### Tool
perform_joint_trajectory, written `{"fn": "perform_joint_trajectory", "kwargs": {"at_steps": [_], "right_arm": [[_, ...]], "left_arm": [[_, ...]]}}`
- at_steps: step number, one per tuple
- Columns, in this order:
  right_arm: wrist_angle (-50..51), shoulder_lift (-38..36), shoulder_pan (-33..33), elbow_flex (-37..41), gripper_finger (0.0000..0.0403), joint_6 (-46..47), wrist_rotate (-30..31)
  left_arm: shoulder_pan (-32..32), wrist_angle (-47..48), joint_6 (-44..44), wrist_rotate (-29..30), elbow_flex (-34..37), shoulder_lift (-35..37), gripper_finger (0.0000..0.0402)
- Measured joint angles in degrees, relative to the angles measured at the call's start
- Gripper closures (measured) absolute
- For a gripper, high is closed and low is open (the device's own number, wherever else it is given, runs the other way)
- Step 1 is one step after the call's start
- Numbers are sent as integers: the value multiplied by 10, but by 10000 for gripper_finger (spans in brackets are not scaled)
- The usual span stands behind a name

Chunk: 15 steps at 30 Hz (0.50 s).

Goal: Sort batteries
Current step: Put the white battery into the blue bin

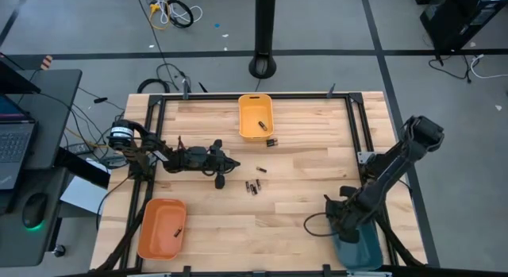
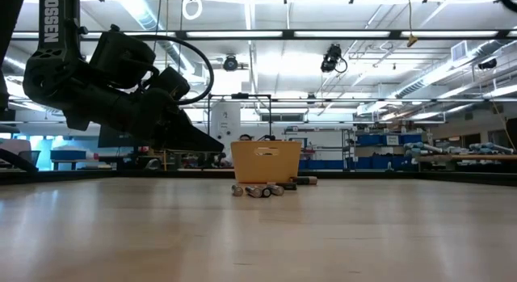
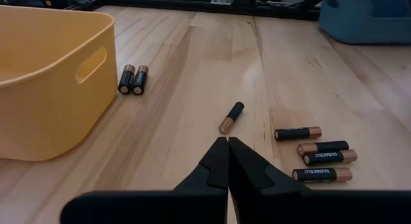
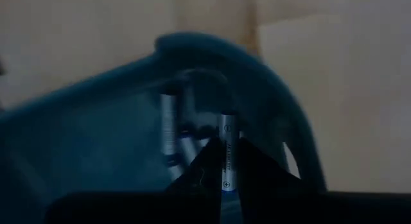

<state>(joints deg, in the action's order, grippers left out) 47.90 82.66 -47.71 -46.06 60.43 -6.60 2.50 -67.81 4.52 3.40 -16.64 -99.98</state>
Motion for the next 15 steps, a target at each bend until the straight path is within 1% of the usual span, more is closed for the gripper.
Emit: {"fn": "perform_joint_trajectory", "kwargs": {"at_steps": [5, 11, 15], "right_arm": [[3, -14, 20, 33, 367, 6, 41], [11, -15, 28, 45, 367, 9, 67], [9, -15, 28, 45, 366, 15, 70]], "left_arm": [[0, 0, 0, 0, 0, 0, 394], [0, 0, 0, 0, 0, 0, 394], [0, 0, 0, 0, 0, 0, 394]]}}
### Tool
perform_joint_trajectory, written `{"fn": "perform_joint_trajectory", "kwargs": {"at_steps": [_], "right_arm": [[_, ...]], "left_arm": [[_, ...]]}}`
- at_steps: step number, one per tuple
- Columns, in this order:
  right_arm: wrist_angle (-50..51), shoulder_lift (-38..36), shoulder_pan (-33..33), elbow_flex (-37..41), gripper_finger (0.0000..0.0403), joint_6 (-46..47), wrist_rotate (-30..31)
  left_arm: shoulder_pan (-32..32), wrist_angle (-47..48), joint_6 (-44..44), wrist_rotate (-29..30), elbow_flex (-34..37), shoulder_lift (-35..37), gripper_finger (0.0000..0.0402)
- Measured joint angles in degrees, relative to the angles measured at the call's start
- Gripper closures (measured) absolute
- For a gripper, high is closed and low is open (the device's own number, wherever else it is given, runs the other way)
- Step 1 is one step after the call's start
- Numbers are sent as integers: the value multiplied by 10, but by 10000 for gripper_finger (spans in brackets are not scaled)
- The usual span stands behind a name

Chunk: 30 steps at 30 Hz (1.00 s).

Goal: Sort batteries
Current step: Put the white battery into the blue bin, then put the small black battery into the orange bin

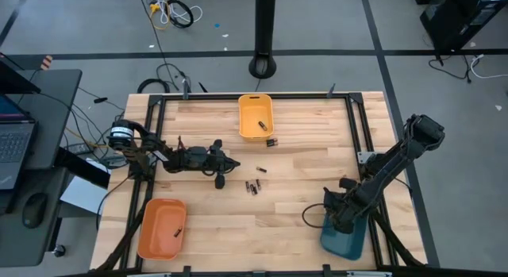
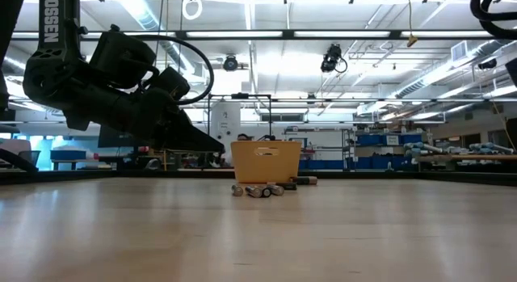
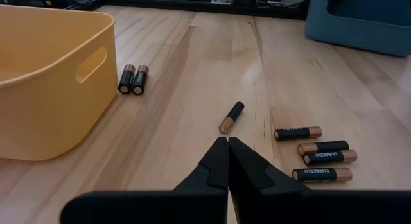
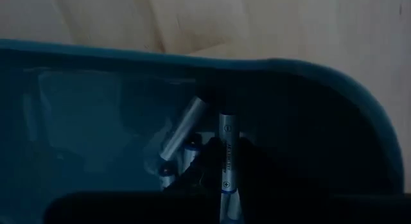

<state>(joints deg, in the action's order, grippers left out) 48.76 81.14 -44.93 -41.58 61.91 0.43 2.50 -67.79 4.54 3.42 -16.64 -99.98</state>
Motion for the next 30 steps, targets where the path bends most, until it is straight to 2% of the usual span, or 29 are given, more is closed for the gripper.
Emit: {"fn": "perform_joint_trajectory", "kwargs": {"at_steps": [4, 12, 17, 21, 27, 30], "right_arm": [[0, 0, 0, -9, 348, 31, -6], [8, 0, 1, -74, 263, 65, -24], [-12, 0, 6, -99, 238, 56, 23], [-81, 3, 28, -98, 271, 19, 32], [-111, 36, 63, -97, 385, -64, 27], [-126, 68, 71, -97, 386, -103, -16]], "left_arm": [[0, 0, 2, 0, 0, 0, 394], [0, 0, 2, 0, 0, 0, 394], [0, 0, 2, 0, 0, 0, 394], [0, 0, 3, 0, 0, 0, 394], [-1, 0, 4, 0, -1, 0, 394], [-3, 0, 5, 1, -1, 0, 394]]}}
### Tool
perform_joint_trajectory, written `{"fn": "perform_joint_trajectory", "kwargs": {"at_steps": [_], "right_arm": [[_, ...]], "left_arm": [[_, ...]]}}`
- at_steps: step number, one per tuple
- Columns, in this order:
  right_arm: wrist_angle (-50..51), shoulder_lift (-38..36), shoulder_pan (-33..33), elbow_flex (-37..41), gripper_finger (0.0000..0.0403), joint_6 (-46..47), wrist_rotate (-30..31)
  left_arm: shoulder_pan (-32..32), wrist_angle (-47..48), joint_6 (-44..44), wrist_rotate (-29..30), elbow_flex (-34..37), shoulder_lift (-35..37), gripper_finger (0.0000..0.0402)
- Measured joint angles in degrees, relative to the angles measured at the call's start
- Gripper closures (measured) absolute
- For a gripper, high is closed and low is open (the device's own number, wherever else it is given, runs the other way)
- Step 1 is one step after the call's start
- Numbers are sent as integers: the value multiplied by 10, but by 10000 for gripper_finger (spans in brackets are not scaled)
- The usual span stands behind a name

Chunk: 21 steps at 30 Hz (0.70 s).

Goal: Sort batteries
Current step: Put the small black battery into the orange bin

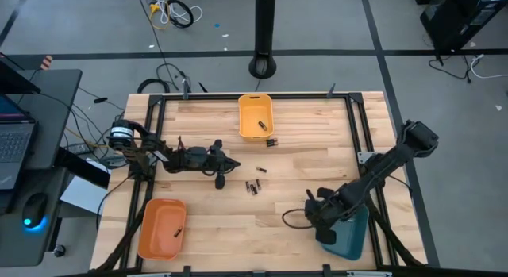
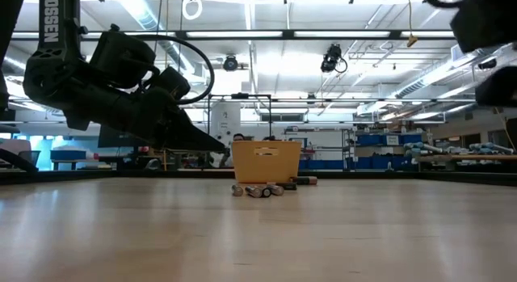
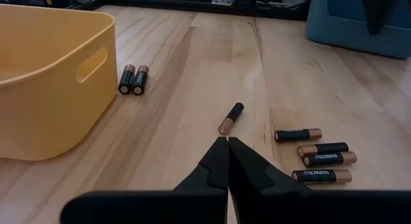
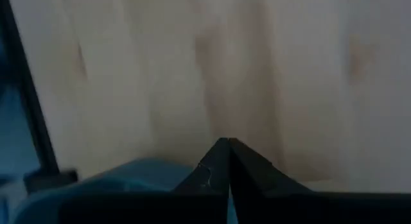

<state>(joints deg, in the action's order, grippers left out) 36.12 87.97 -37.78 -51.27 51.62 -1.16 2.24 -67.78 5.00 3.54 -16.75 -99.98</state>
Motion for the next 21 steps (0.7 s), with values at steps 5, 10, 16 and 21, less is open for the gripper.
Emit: {"fn": "perform_joint_trajectory", "kwargs": {"at_steps": [5, 10, 16, 21], "right_arm": [[-19, 37, 4, -1, 366, -32, -72], [-17, 30, -5, 0, 393, -42, -96], [-13, 5, -19, 0, 379, -40, -94], [-11, -13, -19, 0, 385, -38, -72]], "left_arm": [[-7, 0, 0, 0, 0, 0, 394], [-8, 0, 0, 0, 0, 0, 394], [-8, 0, 0, 1, 0, 0, 394], [-8, 0, 2, 1, 0, 0, 394]]}}
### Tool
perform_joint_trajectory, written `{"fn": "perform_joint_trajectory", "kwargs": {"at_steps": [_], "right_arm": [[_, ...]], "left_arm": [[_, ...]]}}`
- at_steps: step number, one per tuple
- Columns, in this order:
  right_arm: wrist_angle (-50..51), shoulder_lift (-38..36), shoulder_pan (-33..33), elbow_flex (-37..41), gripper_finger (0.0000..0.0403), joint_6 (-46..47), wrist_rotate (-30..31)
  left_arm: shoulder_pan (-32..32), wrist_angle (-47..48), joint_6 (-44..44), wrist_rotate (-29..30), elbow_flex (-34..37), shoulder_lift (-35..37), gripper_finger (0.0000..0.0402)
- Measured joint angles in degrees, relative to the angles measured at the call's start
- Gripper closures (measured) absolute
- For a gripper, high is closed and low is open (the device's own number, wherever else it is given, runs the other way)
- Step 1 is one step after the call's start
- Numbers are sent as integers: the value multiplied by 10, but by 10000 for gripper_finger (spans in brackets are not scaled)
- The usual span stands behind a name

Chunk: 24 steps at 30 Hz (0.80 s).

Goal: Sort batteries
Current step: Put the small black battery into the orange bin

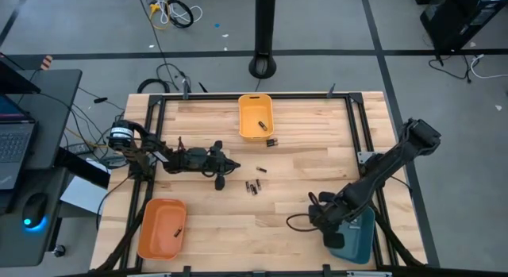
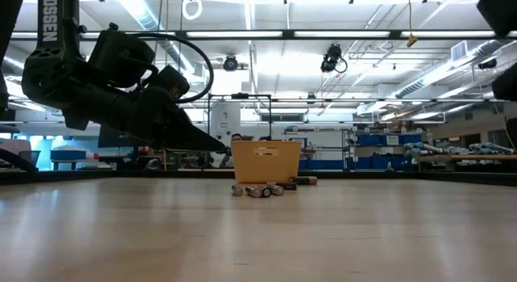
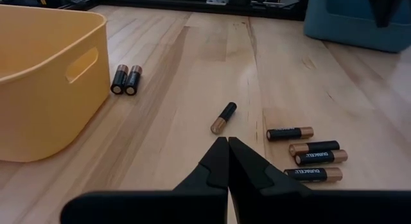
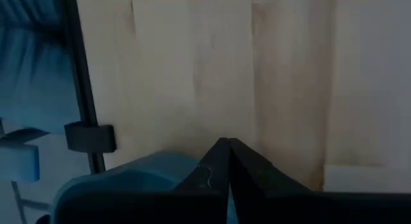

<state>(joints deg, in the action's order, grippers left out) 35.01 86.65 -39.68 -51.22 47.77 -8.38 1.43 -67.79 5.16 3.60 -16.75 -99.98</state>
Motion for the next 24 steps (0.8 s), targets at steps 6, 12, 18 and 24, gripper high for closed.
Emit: {"fn": "perform_joint_trajectory", "kwargs": {"at_steps": [6, 12, 18, 24], "right_arm": [[49, -48, 5, 0, 395, -11, 17], [79, -108, 30, 0, 393, -72, 107], [69, -128, 73, 0, 395, -177, 216], [-27, -128, 120, 10, 395, -280, 248]], "left_arm": [[-5, 0, 2, 0, -5, 0, 394], [-9, 0, 2, -6, -19, 0, 394], [-9, 0, 1, -32, -24, 0, 394], [-9, 30, -3, -34, -24, 31, 394]]}}
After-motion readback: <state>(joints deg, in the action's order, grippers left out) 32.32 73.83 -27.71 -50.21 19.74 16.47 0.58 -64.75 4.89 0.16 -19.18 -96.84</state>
